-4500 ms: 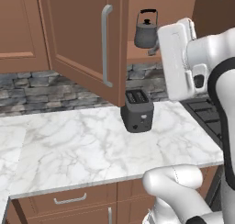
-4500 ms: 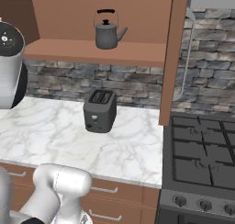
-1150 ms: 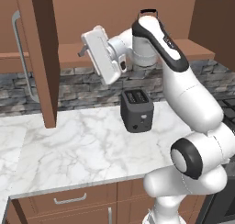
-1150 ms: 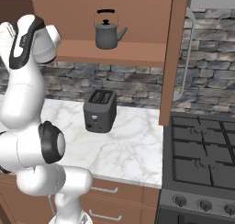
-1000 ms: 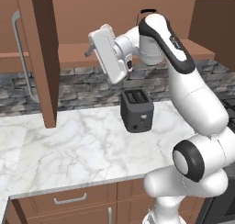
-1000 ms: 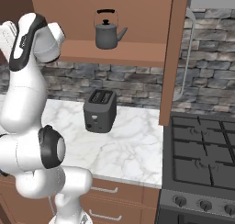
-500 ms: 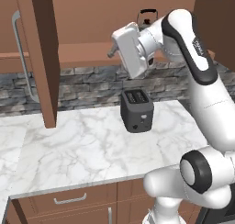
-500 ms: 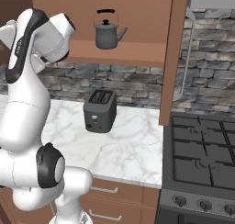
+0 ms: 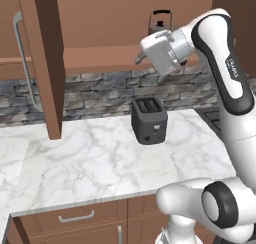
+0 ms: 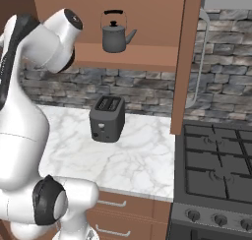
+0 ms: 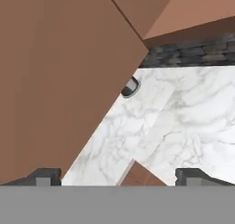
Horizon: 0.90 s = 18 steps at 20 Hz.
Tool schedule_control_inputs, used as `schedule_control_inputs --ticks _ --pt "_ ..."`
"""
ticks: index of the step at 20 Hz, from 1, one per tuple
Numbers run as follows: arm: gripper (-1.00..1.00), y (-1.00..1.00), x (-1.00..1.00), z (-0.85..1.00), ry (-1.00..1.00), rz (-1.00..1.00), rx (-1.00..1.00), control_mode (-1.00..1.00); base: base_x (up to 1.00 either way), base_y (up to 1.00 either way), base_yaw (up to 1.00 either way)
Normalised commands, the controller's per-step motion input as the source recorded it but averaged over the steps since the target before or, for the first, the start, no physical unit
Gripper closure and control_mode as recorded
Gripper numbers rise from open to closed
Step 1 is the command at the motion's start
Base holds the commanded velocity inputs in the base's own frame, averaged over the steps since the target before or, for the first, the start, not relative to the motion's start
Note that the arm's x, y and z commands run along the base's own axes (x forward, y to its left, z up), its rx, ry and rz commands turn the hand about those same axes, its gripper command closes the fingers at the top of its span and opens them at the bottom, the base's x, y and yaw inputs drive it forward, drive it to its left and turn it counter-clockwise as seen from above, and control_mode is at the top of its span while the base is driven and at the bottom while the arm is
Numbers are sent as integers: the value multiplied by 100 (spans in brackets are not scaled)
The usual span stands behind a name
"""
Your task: Open the cabinet, pick the kettle from the cabinet, and place it in the sink.
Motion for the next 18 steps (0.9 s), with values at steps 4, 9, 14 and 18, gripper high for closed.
schedule_control_inputs --ticks 4,9,14,18 --pt "-100 -26 0 4 -23 -25 -15 -100 0 0 0" --pt "-100 -18 3 2 -15 -38 -18 -100 0 0 0" --pt "-100 -19 13 3 -15 -42 -16 -100 0 0 0" --pt "-100 -13 23 2 -13 -45 -14 -100 0 0 0"
